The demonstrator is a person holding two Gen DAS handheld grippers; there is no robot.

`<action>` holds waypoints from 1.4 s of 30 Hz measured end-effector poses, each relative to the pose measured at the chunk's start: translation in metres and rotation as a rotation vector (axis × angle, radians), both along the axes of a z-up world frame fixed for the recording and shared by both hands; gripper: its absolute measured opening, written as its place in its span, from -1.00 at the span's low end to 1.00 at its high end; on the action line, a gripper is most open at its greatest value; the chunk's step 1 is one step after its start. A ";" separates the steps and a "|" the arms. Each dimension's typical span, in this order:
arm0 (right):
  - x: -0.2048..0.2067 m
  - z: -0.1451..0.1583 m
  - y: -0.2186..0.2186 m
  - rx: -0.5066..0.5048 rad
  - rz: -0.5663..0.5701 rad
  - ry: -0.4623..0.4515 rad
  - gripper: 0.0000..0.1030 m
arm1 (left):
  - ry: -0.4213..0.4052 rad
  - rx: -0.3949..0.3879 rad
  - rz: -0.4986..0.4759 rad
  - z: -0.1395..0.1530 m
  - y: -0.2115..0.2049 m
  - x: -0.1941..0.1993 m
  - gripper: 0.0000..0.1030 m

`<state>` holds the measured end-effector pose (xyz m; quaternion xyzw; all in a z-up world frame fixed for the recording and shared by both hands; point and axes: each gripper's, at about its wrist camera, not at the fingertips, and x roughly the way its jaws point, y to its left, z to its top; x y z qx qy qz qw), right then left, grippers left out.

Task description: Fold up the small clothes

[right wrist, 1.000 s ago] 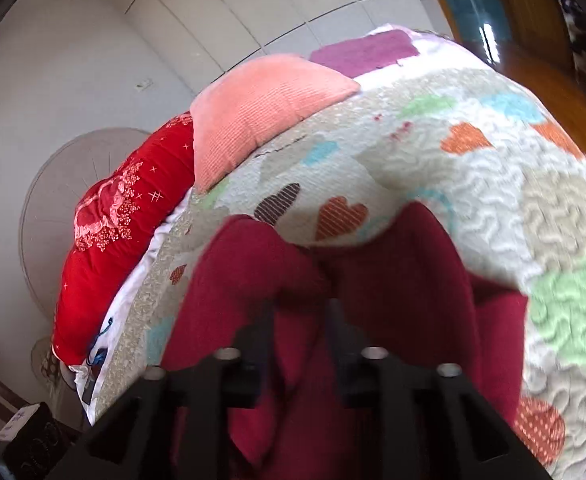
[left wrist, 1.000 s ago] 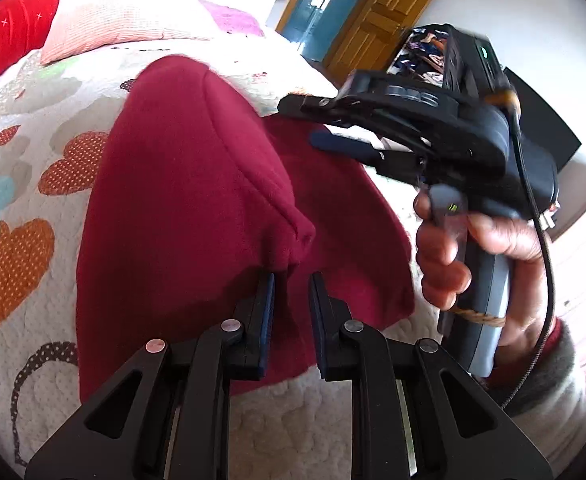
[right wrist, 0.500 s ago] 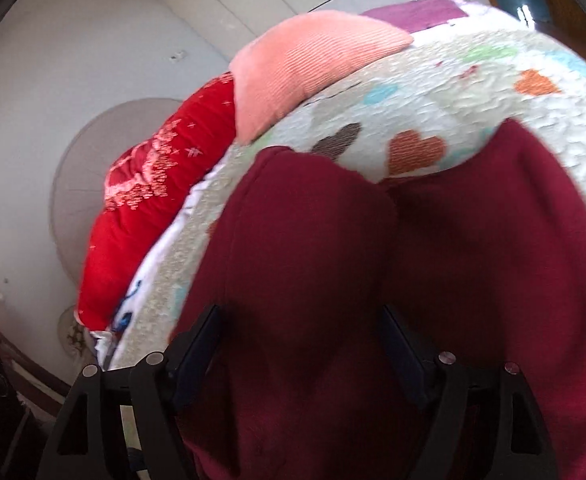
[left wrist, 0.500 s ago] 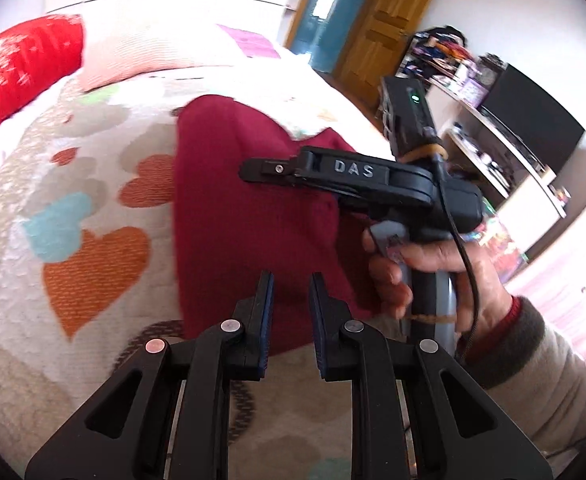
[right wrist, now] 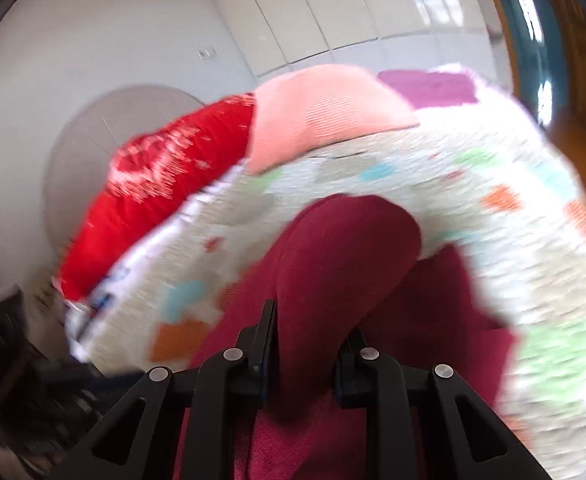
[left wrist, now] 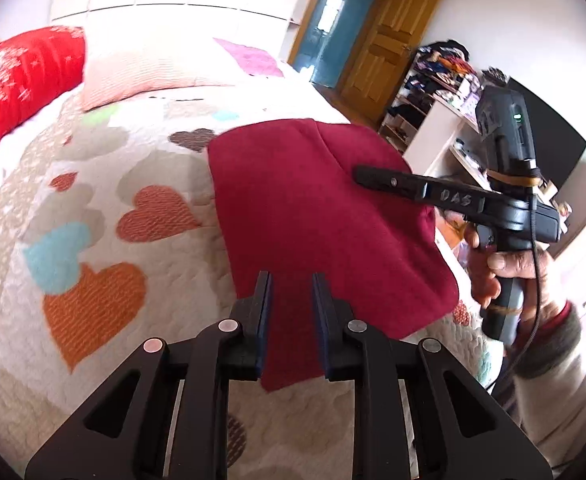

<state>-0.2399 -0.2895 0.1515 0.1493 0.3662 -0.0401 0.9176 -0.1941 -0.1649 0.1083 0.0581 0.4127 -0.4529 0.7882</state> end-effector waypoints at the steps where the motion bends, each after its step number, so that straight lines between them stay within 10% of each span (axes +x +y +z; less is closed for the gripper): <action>1: -0.002 -0.003 -0.007 -0.053 -0.025 0.048 -0.64 | -0.001 0.014 -0.012 -0.004 -0.009 -0.001 -0.64; 7: 0.000 -0.047 -0.034 -0.161 -0.129 0.254 -0.63 | -0.003 0.077 -0.047 -0.024 -0.044 -0.006 -0.64; 12: -0.009 -0.009 -0.023 -0.296 -0.203 0.171 -0.29 | -0.032 0.110 -0.044 -0.031 -0.053 -0.005 -0.63; 15: 0.001 0.000 -0.012 -0.200 -0.111 0.099 -0.29 | -0.024 0.102 -0.037 -0.034 -0.055 -0.004 -0.57; 21: 0.043 -0.066 -0.024 -0.125 -0.110 0.212 -0.32 | -0.019 0.105 -0.023 -0.035 -0.056 -0.006 -0.57; 33: -0.032 -0.005 0.009 -0.140 -0.065 0.117 -0.26 | -0.053 0.126 -0.002 -0.034 -0.058 -0.014 -0.57; 42: -0.066 -0.065 0.021 -0.232 -0.071 0.231 -0.15 | -0.070 0.144 0.008 -0.035 -0.059 -0.018 -0.57</action>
